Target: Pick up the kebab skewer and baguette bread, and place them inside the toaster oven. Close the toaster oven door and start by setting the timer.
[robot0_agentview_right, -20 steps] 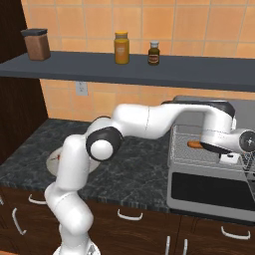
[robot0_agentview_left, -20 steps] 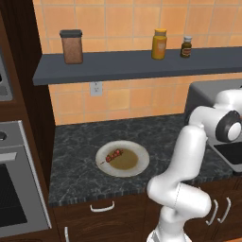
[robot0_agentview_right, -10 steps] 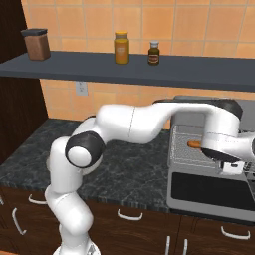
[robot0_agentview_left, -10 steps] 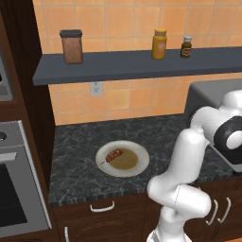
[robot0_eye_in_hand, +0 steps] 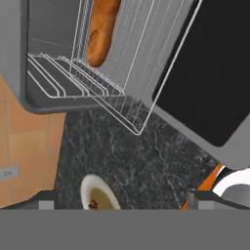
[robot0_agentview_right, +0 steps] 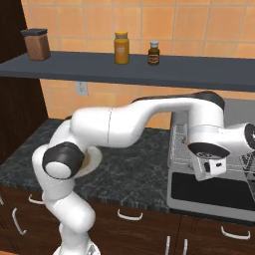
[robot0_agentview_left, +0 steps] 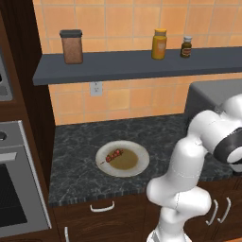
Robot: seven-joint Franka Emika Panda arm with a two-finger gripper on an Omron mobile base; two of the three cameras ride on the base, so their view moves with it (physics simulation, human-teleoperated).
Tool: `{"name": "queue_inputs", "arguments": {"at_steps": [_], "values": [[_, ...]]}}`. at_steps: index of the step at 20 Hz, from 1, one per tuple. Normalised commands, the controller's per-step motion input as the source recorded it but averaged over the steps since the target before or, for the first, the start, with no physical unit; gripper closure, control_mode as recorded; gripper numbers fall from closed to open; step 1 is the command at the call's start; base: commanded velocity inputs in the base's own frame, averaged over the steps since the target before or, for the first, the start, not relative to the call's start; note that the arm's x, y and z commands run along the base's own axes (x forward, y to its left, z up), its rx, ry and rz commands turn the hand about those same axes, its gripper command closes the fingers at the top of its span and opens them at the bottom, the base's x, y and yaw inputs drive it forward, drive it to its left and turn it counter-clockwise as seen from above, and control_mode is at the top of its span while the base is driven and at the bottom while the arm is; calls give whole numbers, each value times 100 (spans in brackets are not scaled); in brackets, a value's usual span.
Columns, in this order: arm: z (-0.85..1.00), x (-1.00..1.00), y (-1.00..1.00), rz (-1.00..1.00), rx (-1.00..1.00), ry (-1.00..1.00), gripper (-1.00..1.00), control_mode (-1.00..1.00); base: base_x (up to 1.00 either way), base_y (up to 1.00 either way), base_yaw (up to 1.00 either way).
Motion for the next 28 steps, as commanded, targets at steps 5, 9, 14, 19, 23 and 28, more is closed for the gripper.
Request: {"name": "queue_inputs", "arguments": {"at_steps": [5,9,14,19,23,28], "values": [[0,0,100,19,-18,16,-100,-100,0,0,0],[-3,-4,100,1,-28,12,-100,-100,0,0,0],[0,-3,100,-20,-24,0,-100,-100,0,0,0],[0,3,100,-30,-15,0,-100,-100,0,0,0],[0,28,100,-14,-11,8,-100,-100,0,0,0],[-5,10,100,-8,-8,12,-100,-100,0,0,0]]}}
